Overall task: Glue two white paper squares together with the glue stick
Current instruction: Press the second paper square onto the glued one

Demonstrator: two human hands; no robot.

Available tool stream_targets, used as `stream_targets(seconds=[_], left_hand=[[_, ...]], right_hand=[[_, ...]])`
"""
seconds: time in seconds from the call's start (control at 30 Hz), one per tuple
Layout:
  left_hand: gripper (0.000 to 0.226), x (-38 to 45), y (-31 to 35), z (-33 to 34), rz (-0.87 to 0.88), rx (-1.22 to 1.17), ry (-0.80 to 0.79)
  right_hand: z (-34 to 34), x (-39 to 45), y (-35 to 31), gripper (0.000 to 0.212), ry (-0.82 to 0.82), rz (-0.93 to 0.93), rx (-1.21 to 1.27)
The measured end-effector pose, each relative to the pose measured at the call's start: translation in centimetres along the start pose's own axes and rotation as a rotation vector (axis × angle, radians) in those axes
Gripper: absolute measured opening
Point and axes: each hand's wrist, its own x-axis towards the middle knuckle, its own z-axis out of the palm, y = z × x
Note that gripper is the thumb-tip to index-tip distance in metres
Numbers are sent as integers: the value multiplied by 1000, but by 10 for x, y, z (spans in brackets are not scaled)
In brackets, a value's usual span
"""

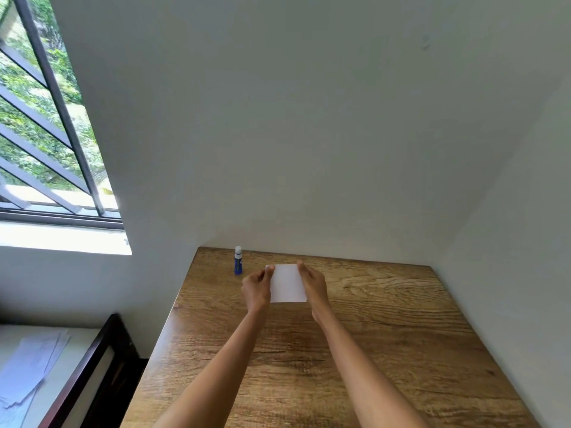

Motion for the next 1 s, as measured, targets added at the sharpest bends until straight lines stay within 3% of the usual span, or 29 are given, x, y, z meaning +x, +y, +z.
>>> stream_targets(seconds=[0.13,0.33,0.4,0.5,0.6,0.7,0.83,0.9,1.0], left_hand=[[33,3,0,6,44,55,-6],[30,2,-6,17,122,245,-153],[31,2,-7,21,110,245,-129],[30,5,-6,27,67,238,-82],[30,8,-8,34,55,288,-113],[30,10,-12,44,23,287,-130],[27,11,-18,59,-57,195,-147],[29,13,-20,66,-43,237,-147],[33,13,-18,78,52,364,-128]], right_hand=[[-9,4,4,27,-15,-38,-58],[-17,12,4,32,191,-32,-61],[-22,14,7,21,131,10,13],[-29,12,16,26,-8,88,71],[-37,10,28,20,38,139,78],[-44,12,33,27,87,177,71],[-59,15,36,21,-21,219,214],[-69,17,42,23,-30,227,238],[-82,23,50,25,93,256,244]])
